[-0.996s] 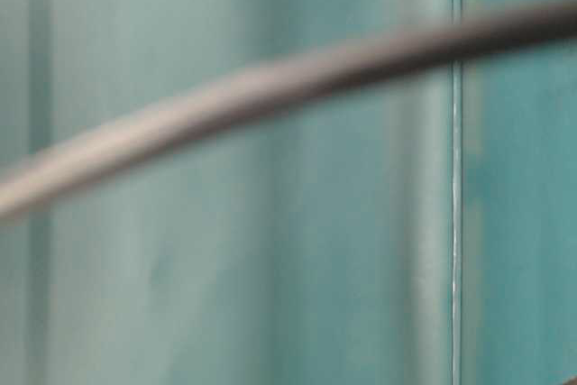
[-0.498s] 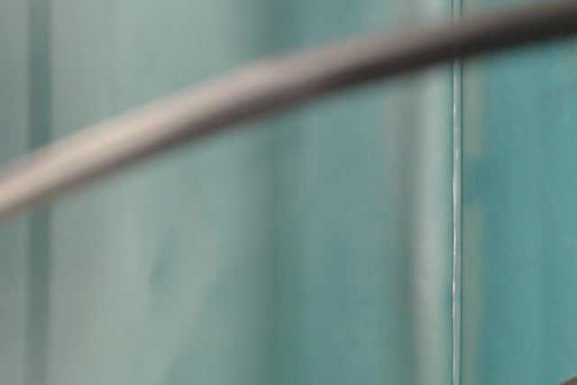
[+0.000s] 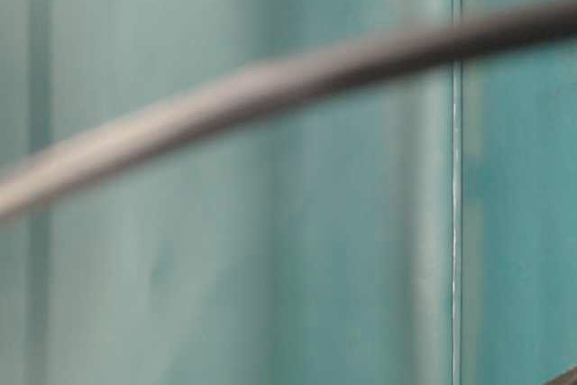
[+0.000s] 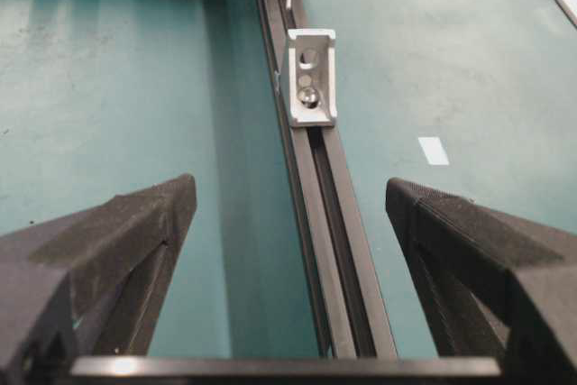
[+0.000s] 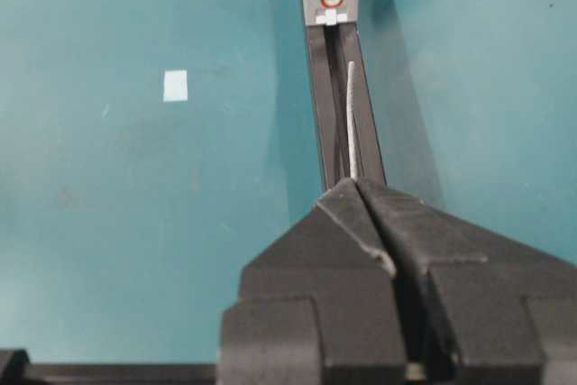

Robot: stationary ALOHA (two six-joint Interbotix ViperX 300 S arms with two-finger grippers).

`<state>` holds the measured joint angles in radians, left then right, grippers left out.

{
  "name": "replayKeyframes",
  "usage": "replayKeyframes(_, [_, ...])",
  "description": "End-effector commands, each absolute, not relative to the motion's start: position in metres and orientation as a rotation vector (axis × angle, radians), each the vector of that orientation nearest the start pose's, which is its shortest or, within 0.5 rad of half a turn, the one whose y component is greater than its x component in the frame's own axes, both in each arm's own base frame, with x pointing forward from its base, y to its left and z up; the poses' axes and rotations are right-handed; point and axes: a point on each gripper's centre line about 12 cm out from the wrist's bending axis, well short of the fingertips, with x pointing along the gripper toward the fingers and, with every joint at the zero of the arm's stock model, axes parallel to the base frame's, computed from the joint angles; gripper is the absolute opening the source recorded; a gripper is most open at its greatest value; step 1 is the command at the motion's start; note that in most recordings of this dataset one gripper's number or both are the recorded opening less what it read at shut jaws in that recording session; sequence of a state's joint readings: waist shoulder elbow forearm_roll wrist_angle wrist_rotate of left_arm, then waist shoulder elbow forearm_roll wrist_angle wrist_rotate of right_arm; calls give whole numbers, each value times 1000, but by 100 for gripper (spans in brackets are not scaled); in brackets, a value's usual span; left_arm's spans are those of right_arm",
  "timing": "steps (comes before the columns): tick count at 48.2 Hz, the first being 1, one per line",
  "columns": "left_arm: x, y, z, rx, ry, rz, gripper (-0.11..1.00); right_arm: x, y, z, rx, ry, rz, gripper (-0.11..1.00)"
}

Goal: Insert the wire through the hole in the metal fitting marked with a red label.
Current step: 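Carry the wire with the right gripper down toward the rail bracket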

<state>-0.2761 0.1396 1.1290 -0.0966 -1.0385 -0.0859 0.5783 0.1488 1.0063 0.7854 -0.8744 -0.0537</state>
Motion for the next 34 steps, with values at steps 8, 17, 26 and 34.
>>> replayKeyframes(8, [299, -74, 110, -100, 210, -175, 62, 308, 124, 104, 276, 326, -87, -1])
replayKeyframes(17, [303, -75, 109, -99, 213, -177, 62, 312, 123, 102, 273, 318, -98, -1])
replayKeyframes(26, [307, -76, 104, -96, 222, -179, 62, 315, 124, 102, 271, 315, -101, -1])
replayKeyframes(34, [311, -78, 100, -94, 228, -180, 62, 317, 123, 100, 270, 315, -107, -1])
